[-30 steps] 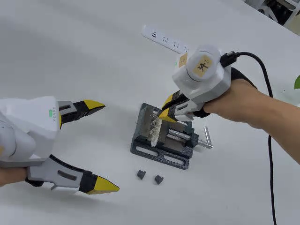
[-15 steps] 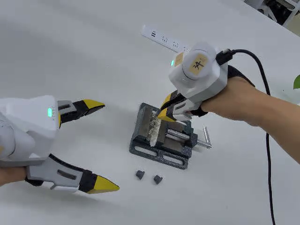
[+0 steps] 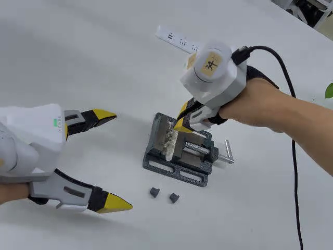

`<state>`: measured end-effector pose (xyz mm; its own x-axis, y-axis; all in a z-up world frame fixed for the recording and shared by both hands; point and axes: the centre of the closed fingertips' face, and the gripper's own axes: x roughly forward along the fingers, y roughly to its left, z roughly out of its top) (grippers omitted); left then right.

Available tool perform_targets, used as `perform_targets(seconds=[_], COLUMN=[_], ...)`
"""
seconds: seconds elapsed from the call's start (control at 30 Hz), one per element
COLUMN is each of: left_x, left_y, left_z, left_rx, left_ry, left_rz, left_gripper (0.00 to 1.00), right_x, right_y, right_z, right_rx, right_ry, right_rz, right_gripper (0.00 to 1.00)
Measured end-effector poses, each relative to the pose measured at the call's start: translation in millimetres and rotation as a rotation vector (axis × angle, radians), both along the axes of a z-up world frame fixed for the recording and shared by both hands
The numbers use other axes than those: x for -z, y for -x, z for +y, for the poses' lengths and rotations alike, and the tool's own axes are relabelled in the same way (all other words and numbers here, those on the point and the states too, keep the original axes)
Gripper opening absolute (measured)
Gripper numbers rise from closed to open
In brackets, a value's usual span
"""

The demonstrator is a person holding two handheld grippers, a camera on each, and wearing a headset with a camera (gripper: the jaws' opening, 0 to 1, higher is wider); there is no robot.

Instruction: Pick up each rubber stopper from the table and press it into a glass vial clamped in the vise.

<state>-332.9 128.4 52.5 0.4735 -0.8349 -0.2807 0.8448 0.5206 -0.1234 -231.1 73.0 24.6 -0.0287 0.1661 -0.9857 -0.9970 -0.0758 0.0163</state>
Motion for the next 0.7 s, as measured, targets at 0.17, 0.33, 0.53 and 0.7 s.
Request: perform_targets(seconds=[0.17,0.33,0.53,0.7], left_x=[-0.5,-1.0,-2.3,-3.5], left_y=[-0.3,-0.7,-1.1,-1.1], left_z=[0.1,-0.5,-0.6,0.4], left_rx=[-0.003,-0.004,-0.005,-0.007], left_ry=[0.004,0.007,0.007,0.004], left_rz=[0.0,0.0,-0.001,0.0], left_gripper=[0.98,0.98,0.98,0.98], right_x=[0.8,1.4,0.2,0.3], right_y=[-1.1,0.5,1.1,0.4], right_z=[0.1,-0.1,-0.9,-3.0], right_rx=[0.007,0.014,0.009,0.002], right_ry=[0.002,0.001,0.001,-0.017], right_rz=[0.014,0.024,0.025,0.027], right_gripper=[0.06,0.06,0.06,0.07])
